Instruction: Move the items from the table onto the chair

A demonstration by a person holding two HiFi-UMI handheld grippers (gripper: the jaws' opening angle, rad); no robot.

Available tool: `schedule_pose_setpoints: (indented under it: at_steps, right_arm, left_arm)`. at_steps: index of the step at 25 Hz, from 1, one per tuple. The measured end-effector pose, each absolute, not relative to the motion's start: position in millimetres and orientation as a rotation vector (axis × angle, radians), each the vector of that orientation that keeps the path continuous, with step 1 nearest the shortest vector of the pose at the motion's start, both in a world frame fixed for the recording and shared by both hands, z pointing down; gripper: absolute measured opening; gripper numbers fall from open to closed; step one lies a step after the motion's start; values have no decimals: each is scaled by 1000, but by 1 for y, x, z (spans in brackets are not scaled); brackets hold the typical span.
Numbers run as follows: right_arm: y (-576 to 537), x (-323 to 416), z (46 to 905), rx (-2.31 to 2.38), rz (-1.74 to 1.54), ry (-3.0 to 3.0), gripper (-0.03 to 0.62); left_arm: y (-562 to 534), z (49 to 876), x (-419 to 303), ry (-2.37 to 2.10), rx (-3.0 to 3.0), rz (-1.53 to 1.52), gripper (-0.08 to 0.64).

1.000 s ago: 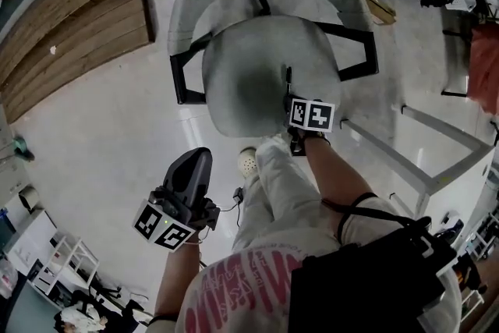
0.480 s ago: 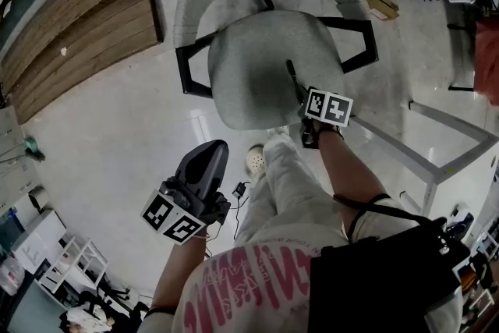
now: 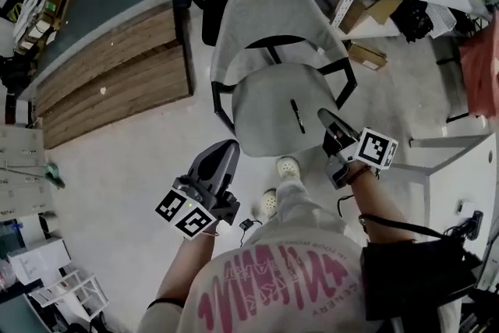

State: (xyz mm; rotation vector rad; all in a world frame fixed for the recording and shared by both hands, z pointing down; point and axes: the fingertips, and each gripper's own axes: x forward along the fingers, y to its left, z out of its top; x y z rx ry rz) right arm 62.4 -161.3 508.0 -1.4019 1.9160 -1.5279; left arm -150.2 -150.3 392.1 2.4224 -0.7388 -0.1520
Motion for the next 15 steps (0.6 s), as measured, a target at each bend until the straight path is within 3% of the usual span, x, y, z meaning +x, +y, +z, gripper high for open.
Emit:
schedule_pose_setpoints:
  at_steps: [6,10,15]
  right_arm:
    - [-140,54,277,-1234,-646,2320,12]
    - [-99,50,225,-1262,-440,2415,12]
    - [-54,54,219,-1375,-331,2452,13]
  left_arm:
    - [-144,307,-150,-692,2568,-341,9]
    - [-124,260,-150,-649,2694,-416,9]
    - [-114,257,-152,-695,2741,-334,9]
